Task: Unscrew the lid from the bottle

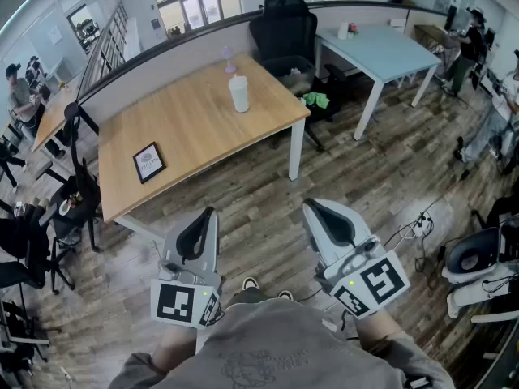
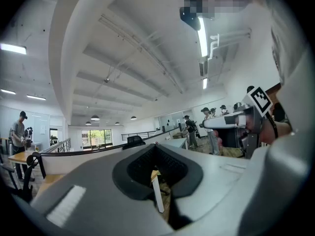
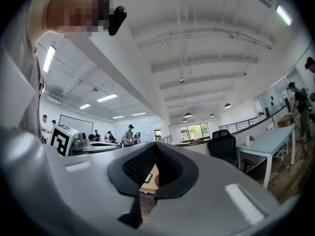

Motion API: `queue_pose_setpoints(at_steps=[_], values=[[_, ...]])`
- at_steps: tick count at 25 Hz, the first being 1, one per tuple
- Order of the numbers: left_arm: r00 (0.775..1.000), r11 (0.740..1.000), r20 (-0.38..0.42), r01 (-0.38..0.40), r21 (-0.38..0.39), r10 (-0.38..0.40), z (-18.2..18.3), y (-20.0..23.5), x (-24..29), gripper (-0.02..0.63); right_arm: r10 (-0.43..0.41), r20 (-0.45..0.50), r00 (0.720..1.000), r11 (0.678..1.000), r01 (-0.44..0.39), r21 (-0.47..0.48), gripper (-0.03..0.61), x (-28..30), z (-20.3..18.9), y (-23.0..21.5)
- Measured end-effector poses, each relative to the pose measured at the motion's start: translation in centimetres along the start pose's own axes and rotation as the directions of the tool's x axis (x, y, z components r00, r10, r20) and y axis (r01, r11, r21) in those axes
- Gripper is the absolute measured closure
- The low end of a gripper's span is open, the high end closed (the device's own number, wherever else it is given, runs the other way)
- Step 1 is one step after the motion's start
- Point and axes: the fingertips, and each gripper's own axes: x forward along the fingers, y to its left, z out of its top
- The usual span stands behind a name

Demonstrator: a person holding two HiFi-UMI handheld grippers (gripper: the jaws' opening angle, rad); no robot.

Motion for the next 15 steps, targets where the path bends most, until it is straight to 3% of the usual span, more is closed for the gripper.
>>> queue_pose_setpoints(at_steps=[12, 15], values=[[1.0, 1.0, -0.006, 0.019, -0.01, -0.019, -0.2, -0.8, -0.4, 0.612, -0.034, -0.032, 0.999, 0.999, 0.035, 0.01, 0.568, -1.5, -1.1, -0.8], [1.0, 0.999, 0.008, -0.013, -0.032, 0.014, -0.2, -0.5, -0.5, 0.61, -0.048, -0.009, 0.999, 0.999, 0.048, 0.022, 0.568, -2.1, -1.0, -1.4]])
